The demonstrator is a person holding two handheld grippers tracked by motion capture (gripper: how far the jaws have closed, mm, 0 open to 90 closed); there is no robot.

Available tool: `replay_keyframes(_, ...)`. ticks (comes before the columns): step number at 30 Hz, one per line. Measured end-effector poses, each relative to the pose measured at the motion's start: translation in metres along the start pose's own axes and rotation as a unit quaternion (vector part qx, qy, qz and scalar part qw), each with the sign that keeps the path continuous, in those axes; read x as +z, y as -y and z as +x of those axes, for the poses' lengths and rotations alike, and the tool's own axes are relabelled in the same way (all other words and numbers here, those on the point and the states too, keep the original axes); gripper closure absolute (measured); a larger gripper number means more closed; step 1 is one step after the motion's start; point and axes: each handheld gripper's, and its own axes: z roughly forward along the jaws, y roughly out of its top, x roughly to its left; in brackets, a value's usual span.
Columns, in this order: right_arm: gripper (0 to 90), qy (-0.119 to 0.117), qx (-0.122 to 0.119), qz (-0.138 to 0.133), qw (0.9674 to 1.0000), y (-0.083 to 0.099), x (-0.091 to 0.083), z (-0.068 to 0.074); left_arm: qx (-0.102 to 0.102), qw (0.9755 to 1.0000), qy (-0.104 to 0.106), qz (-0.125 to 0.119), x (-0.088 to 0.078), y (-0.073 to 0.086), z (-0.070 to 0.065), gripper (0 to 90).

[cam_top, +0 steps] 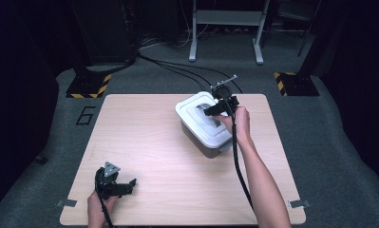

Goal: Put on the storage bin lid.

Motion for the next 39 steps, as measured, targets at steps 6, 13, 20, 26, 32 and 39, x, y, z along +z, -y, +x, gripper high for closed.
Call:
replay_keyframes(6, 19.1, -0.006, -0.006, -0.015, 0.9998, 0.004, -0.016, 0.0, 0.0, 1.0, 0.0, 0.0, 0.0, 0.0, 0.0, 3.0)
replay_keyframes(13, 13.8, -0.008, -0.024, -0.022, 0.9995, 0.014, -0.035, 0.005, 0.004, 1.0, 0.0, 0.001, 0.0, 0.0, 0.001, 3.0)
replay_keyframes(20, 10.4, -0.008, -0.042, -0.034, 0.9985, 0.03, -0.055, 0.01, 0.004, 1.0, -0.001, 0.001, 0.0, 0.0, 0.0, 3.0)
replay_keyframes(26, 6.6, -0.002, -0.048, -0.053, 0.9975, 0.049, -0.073, 0.013, 0.004, 1.0, -0.001, 0.001, 0.0, 0.0, 0.001, 3.0)
replay_keyframes(32, 4.2, 0.005, -0.049, -0.063, 0.9968, 0.071, -0.083, 0.015, 0.002, 1.0, -0.001, 0.0, 0.0, 0.0, 0.0, 3.0)
replay_keyframes(39, 2.5, 0.013, -0.045, -0.058, 0.9972, 0.103, -0.086, 0.016, 0.0, 1.0, 0.0, 0.0, 0.0, 0.0, 0.0, 3.0)
